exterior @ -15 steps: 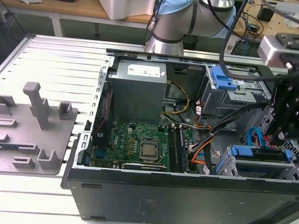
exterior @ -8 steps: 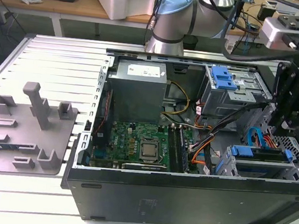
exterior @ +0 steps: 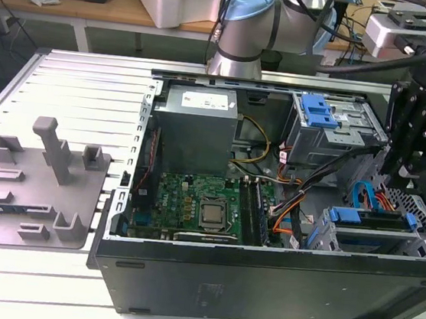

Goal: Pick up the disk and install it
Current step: 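Insert the second disk wire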

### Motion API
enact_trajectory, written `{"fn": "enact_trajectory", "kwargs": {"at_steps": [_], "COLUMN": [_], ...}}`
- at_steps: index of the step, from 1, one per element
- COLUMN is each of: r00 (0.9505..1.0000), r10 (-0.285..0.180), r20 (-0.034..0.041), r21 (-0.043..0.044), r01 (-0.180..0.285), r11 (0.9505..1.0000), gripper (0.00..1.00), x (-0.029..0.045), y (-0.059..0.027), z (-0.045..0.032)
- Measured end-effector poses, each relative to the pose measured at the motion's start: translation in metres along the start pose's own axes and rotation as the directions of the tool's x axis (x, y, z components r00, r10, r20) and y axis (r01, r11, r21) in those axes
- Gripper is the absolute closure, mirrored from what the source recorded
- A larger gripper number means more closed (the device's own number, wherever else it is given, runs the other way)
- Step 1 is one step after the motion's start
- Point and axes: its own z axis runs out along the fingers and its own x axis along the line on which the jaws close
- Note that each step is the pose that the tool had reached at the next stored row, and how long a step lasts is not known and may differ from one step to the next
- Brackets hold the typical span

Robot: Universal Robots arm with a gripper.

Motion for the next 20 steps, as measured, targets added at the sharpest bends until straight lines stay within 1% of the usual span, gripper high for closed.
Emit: {"fn": "enact_trajectory", "kwargs": {"at_steps": [2,3,5,6,8,11,14,16,18,20], "r00": [1.0000,1.0000,1.0000,1.0000,1.0000,1.0000,1.0000,1.0000,1.0000,1.0000], "r10": [0.000,0.000,0.000,0.000,0.000,0.002,0.003,0.003,0.003,0.003], "r20": [0.0000,0.0002,0.0001,0.0001,0.0001,-0.0002,-0.0002,-0.0002,-0.0002,-0.0003], "r21": [0.0000,0.0000,0.0001,0.0000,-0.0004,-0.0011,-0.0012,-0.0012,-0.0012,-0.0012], "r01": [0.000,0.000,0.000,0.000,0.000,-0.002,-0.003,-0.003,-0.003,-0.003], "r11": [1.0000,1.0000,1.0000,1.0000,1.0000,1.0000,1.0000,1.0000,1.0000,1.0000], "gripper": [0.72,0.78,0.78,0.85,0.85,0.85,0.85,0.85,0.85,0.85], "x": [0.0000,-0.0001,0.0002,0.0005,0.0023,0.0077,0.0143,0.0156,0.0154,0.0152], "y": [-0.0001,-0.0003,-0.0025,-0.0040,-0.0066,-0.0073,-0.0077,-0.0075,-0.0074,-0.0072], "z": [0.0000,0.0001,0.0003,0.0005,0.0011,0.0025,0.0067,0.0105,0.0123,0.0159]}}
